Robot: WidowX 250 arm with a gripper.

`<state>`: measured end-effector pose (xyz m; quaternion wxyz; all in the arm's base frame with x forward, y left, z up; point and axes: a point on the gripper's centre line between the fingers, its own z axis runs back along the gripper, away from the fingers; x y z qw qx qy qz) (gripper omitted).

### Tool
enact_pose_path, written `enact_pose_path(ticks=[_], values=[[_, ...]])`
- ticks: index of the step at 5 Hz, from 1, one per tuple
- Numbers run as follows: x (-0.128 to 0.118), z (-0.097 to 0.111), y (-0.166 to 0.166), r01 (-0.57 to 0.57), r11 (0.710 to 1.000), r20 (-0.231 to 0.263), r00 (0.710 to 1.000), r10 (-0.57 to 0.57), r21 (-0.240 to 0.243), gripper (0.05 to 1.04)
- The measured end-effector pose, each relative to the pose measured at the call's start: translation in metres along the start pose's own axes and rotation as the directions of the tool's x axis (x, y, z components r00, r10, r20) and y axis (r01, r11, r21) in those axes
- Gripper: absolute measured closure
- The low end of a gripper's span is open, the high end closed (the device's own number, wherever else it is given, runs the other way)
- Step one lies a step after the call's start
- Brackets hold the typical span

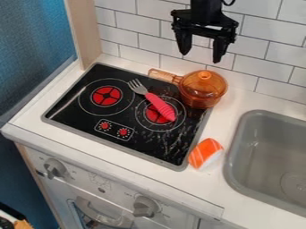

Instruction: Take the sushi from the right side of the sink to the left burner

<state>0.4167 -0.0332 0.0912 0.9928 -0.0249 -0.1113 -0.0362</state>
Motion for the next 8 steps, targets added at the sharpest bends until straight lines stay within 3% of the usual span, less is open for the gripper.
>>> enact_pose_path(ticks=[1,2,3,4,5,6,8], values=[[-0.012,-0.021,0.001,-0.009,1.0,-0.06,0.998,0.009,0.0,0.084],[-0.032,-0.02,0.002,-0.016,1.0,-0.071,0.997,0.018,0.022,0.084],[-0.042,-0.011,-0.01,0.034,0.999,-0.04,0.999,-0.032,0.028,0.084],[-0.063,-0.011,-0.027,0.079,0.997,-0.05,0.996,-0.08,-0.016,0.084],[-0.083,-0.019,-0.063,0.215,0.974,-0.084,0.972,-0.221,-0.07,0.084],[-0.102,-0.038,-0.086,0.331,0.937,-0.134,0.929,-0.345,-0.113,0.084],[-0.113,-0.076,-0.079,0.347,0.937,-0.222,0.91,-0.349,-0.051,0.083]])
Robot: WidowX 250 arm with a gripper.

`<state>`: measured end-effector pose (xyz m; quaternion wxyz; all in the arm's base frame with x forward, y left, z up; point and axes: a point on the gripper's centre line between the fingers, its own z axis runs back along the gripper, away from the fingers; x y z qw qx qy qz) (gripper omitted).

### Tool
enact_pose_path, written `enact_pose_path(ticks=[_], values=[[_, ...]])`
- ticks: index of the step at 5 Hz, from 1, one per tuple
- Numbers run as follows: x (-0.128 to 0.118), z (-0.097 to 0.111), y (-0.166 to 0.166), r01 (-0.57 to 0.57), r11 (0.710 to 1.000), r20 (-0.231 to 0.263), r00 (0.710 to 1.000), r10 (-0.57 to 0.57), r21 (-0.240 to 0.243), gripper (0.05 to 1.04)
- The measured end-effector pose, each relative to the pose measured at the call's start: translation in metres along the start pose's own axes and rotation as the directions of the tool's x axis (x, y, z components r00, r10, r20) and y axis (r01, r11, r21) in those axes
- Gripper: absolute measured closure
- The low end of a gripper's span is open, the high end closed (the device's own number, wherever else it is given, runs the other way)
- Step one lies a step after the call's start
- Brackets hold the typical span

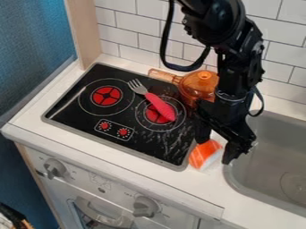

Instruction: Take the sushi from the right side of the sink to the left burner

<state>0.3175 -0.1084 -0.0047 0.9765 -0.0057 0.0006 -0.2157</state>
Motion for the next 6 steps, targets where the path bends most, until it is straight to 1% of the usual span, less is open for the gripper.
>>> enact_pose_path(ticks=[1,2,3,4,6], values=[[0.001,-0.009,0.004,-0.025,0.999,-0.028,0.999,0.025,0.025,0.083],[-0.001,-0.018,0.006,-0.022,0.999,-0.055,0.998,0.024,0.037,0.115],[-0.002,-0.025,0.011,-0.031,0.999,-0.066,0.997,0.034,0.044,0.266],[0.0,-0.025,0.011,-0.036,0.998,-0.054,0.998,0.039,0.053,0.447],[-0.001,-0.025,0.012,-0.051,0.997,-0.059,0.997,0.055,0.062,0.448]])
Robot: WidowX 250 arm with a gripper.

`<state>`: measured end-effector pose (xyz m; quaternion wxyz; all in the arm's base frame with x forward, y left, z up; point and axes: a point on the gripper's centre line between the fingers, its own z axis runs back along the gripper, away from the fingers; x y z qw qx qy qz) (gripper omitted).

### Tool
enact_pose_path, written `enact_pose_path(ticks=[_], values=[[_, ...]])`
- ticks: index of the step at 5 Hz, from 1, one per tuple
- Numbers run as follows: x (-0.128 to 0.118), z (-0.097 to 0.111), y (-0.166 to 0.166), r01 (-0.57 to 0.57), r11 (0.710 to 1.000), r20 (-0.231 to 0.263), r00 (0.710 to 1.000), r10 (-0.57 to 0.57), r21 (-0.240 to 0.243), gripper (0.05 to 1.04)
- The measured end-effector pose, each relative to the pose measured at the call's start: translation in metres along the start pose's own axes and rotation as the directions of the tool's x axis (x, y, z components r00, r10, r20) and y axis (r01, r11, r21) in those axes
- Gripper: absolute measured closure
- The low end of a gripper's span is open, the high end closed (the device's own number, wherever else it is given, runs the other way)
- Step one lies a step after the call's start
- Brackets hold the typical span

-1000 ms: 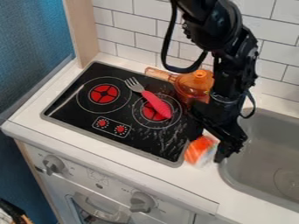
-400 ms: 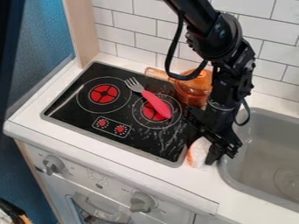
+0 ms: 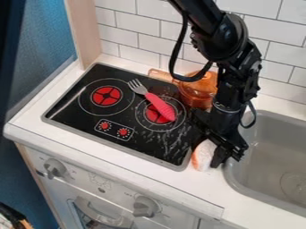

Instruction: Take the sushi from the right side of the sink to the left burner

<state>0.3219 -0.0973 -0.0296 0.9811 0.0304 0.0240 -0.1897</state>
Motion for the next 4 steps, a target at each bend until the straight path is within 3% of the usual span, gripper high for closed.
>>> enact_pose_path(ticks=[1,2,3,4], values=[[0.001,0.015,0.013,-0.041,0.999,0.027,0.999,0.041,-0.009,0.448],[-0.007,0.039,0.054,-0.116,0.993,0.089,0.989,0.115,0.013,0.448],[-0.023,0.054,0.094,-0.12,0.992,0.118,0.986,0.115,0.042,0.448],[-0.043,0.05,0.131,-0.103,0.994,0.109,0.989,0.097,0.047,0.448]])
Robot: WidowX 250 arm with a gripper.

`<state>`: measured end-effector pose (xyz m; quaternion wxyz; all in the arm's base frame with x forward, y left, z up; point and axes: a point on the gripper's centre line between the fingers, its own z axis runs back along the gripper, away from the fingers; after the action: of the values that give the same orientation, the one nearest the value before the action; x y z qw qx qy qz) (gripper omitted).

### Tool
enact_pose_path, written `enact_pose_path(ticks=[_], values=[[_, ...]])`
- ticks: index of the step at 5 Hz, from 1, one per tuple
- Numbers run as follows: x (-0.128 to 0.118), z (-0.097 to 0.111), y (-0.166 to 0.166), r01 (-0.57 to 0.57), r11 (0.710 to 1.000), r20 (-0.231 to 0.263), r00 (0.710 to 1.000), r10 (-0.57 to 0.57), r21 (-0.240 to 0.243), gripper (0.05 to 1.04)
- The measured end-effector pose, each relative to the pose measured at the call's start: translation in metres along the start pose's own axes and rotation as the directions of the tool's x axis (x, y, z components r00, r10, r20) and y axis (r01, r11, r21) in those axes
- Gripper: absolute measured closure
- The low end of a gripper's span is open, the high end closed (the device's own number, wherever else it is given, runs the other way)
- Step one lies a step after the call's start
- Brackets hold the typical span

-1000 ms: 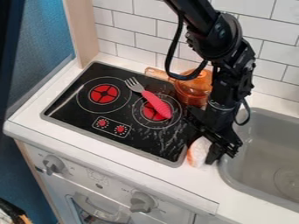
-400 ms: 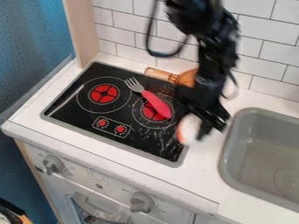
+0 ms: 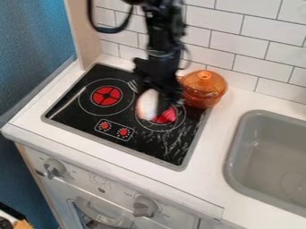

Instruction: Take the sushi from the right side of the sink to the left burner

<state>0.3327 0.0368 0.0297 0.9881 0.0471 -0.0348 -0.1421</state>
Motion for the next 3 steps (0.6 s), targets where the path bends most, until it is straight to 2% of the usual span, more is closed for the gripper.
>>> enact_pose_path(ticks=[1,2,3], values=[[-0.017,-0.003,0.039,-0.062,0.998,-0.019,0.998,0.062,0.016,0.448],[-0.023,-0.026,0.051,-0.087,0.996,-0.095,0.992,0.088,0.021,0.448],[-0.024,-0.045,0.057,-0.075,0.997,-0.116,0.99,0.076,0.017,0.448]])
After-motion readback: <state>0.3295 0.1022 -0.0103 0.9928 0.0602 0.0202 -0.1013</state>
